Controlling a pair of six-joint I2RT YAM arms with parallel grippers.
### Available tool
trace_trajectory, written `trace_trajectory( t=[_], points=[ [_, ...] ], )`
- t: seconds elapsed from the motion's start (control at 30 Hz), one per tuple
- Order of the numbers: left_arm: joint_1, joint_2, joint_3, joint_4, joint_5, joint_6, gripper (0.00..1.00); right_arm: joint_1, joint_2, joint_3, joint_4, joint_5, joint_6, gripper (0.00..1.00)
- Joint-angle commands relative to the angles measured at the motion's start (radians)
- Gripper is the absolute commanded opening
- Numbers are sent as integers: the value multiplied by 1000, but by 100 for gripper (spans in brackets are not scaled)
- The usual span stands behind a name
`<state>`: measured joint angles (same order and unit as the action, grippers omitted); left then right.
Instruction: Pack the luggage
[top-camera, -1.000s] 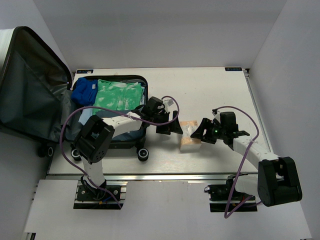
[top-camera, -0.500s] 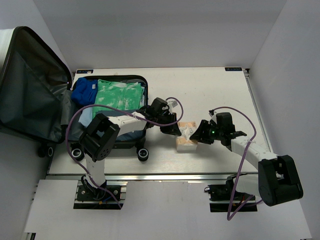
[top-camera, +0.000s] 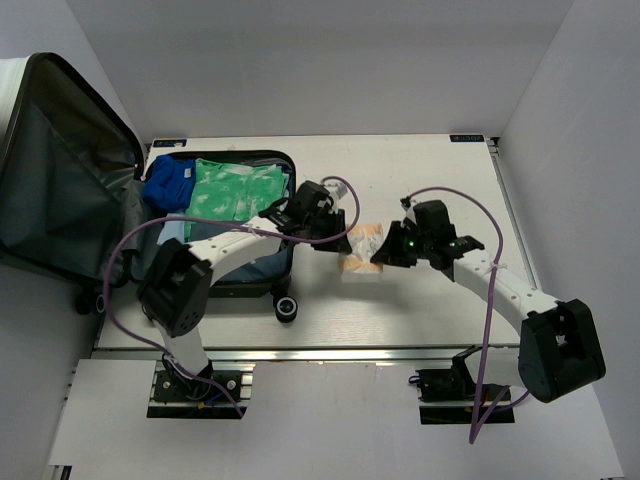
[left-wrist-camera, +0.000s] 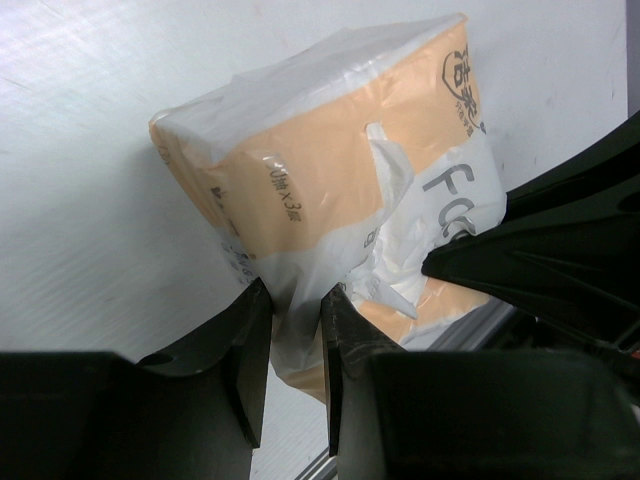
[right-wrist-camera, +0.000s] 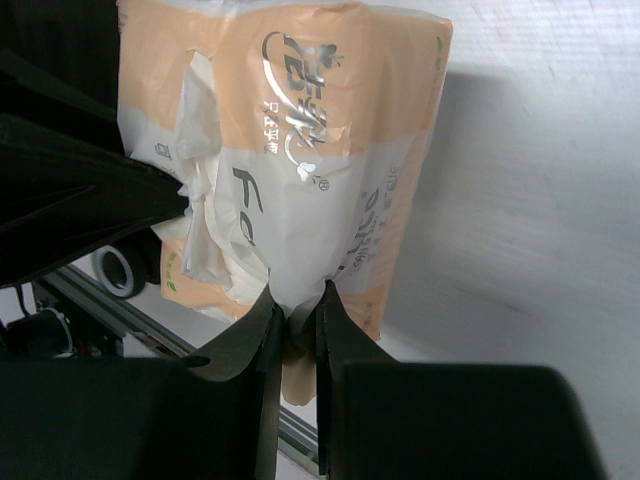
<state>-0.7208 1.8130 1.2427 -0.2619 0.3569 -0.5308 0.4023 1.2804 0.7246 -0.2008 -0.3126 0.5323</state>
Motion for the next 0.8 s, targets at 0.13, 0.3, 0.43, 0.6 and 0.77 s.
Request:
trace_trajectory(
  t=[0.13, 0.3, 0.43, 0.6, 0.77],
  points=[
    [-19, -300, 122, -152, -223, 31, 0, 165, 43, 309, 162, -164, 31, 0],
    [-9, -372, 179, -388, -571, 43, 0, 332, 229, 521, 176, -157, 37, 0],
    [44, -414, 164, -506, -778, 31, 0, 429, 417, 734, 147, -137, 52, 0],
    [156, -446, 159, -609, -932, 43, 0, 558, 689, 1055, 134, -80, 87, 0],
    [242, -526, 144, -580, -969, 113, 0, 653, 906, 1326, 121, -31, 90, 0]
  ],
)
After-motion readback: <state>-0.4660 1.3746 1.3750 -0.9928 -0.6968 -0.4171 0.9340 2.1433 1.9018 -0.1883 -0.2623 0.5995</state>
